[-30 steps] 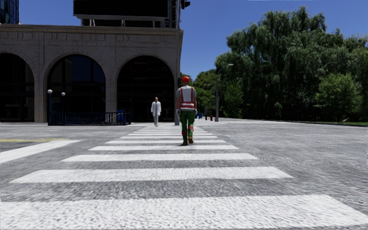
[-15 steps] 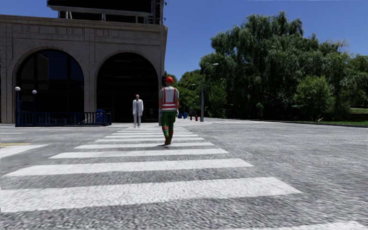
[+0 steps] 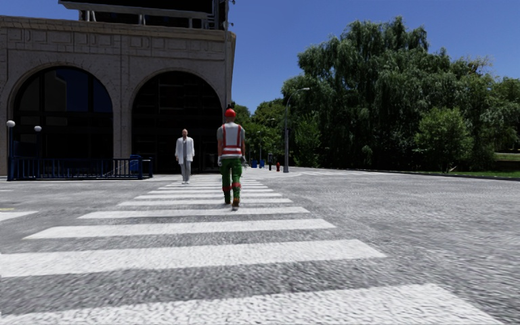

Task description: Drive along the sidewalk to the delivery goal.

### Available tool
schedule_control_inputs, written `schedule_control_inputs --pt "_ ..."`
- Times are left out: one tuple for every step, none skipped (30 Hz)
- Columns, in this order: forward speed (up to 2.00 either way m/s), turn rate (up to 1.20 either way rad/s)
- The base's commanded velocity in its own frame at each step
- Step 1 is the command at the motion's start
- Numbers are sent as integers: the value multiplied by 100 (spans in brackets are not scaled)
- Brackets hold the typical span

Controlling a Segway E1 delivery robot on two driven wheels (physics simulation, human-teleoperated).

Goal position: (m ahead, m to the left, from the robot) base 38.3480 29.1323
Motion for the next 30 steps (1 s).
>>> schedule_control_inputs --pt "139 0" --pt "141 0" --pt "142 0" --pt "147 0" --pt "147 0" --pt "164 0" --pt "182 0" --pt "200 0" --pt "200 0" --pt "200 0" --pt "200 0" --pt "200 0" --pt "200 0" --pt "199 0" --pt "199 0" --pt "199 0" --pt "199 0" --pt "199 0" --pt "198 0" --pt "198 0" --pt "194 0" --pt "191 0" --pt "190 0" --pt "190 0" --pt "190 0" --pt "188 0" --pt "182 0" --pt "182 0" --pt "176 0" --pt "172 1"
